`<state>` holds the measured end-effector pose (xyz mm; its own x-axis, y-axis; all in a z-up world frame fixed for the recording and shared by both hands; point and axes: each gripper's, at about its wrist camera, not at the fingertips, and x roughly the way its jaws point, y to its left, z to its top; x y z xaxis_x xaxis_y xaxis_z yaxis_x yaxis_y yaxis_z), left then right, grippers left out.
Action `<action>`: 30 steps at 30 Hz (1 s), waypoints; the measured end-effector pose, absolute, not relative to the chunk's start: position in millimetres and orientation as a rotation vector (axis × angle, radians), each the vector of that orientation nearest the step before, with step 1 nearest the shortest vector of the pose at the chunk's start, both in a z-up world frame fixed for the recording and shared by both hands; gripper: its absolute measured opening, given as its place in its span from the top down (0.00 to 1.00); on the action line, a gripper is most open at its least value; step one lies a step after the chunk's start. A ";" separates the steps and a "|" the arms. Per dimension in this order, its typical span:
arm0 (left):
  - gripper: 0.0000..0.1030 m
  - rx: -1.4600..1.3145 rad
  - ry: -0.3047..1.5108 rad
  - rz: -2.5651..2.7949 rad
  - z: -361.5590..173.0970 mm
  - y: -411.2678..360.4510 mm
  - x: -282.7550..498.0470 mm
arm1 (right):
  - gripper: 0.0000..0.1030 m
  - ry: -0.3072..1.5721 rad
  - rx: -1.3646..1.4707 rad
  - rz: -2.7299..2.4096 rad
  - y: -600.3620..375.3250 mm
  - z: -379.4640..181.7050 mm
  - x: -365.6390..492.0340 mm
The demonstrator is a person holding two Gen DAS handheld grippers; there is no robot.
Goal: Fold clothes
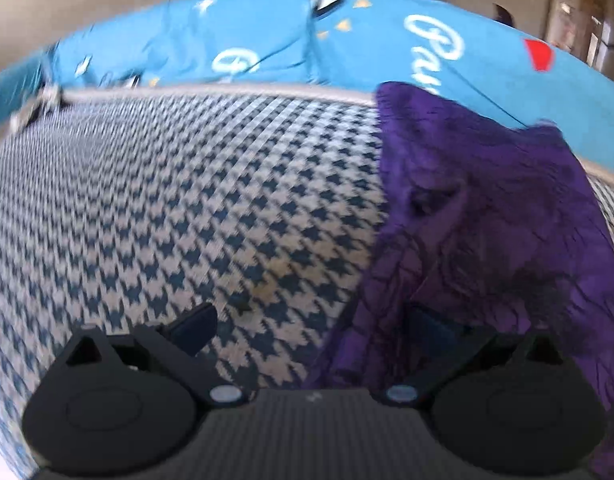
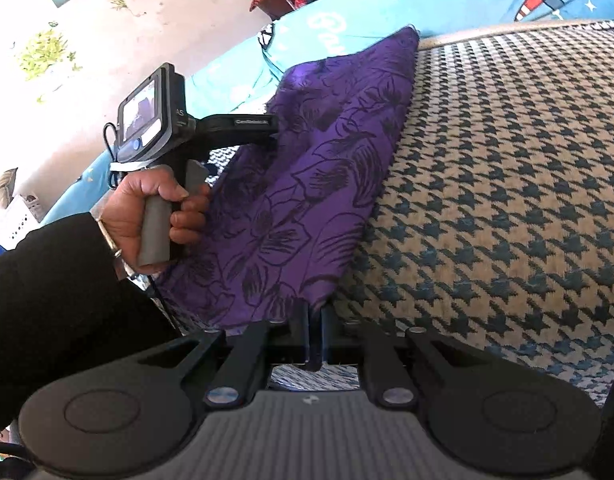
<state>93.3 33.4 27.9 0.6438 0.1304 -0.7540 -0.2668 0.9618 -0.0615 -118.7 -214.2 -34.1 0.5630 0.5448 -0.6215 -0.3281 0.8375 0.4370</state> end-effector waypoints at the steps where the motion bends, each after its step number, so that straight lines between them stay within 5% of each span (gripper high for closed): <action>1: 0.00 -0.184 0.843 0.232 26.1 36.3 94.5 | 0.92 0.830 0.283 0.520 -213.1 -34.9 -118.1; 30: 0.00 -0.224 0.736 0.178 43.2 31.1 90.8 | 0.86 0.876 0.300 0.433 -220.7 -39.0 -109.8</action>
<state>90.8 31.1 43.2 0.7282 0.0818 -0.6805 -0.2379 0.9613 -0.1390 -109.8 -220.7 -39.0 0.5625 0.4817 -0.6720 -0.2413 0.8730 0.4238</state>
